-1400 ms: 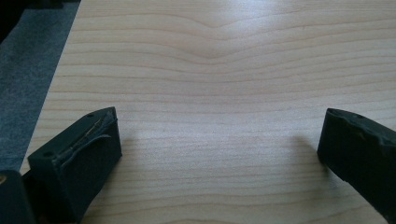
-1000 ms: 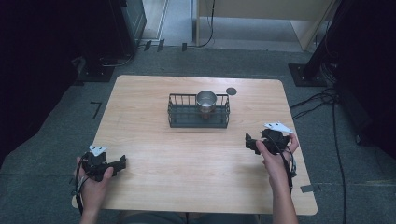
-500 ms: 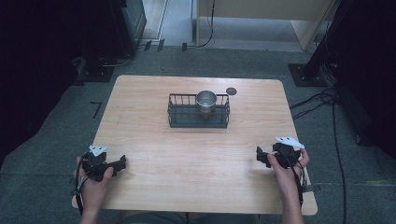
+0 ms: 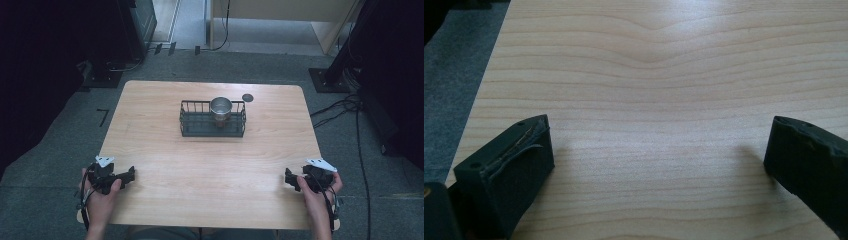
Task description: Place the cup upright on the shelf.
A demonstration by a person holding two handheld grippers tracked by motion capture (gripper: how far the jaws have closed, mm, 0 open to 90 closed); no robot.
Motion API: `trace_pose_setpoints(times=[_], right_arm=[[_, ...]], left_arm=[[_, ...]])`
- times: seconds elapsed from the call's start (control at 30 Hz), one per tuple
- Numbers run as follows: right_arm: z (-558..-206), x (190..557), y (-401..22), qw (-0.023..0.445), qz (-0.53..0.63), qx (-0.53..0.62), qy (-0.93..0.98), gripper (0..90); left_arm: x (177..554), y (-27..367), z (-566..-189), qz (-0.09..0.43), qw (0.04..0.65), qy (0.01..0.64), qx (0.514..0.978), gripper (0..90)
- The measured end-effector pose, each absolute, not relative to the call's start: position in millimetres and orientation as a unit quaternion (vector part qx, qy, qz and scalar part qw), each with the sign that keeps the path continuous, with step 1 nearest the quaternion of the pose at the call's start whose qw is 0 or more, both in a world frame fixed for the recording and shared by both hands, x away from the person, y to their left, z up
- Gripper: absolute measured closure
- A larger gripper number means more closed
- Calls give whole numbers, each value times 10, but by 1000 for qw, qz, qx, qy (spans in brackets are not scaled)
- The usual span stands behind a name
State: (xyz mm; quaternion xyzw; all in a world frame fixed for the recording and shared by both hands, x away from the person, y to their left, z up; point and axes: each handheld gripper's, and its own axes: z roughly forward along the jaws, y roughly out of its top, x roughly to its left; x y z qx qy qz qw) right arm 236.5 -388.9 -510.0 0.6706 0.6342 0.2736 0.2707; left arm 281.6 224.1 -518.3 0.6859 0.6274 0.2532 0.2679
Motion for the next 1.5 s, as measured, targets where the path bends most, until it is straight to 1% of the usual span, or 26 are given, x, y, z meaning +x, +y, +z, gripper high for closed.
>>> trace_pose_setpoints(times=[0.43, 0.57, 0.73, 1.5], right_arm=[[-5227, 2188, -4054, 269, 253, 684, 629, 0], [-5248, 2140, -4093, 265, 260, 688, 624, 0], [-5274, 2096, -4113, 272, 273, 677, 627, 0], [-5276, 2112, -4075, 270, 274, 674, 630, 0]], left_arm=[[2816, 2241, -5184, 253, 268, 627, 686, 0], [2816, 2241, -5184, 253, 268, 627, 686, 0], [2816, 2241, -5184, 254, 268, 627, 686, 0], [2815, 2241, -5185, 254, 268, 627, 686, 0]])
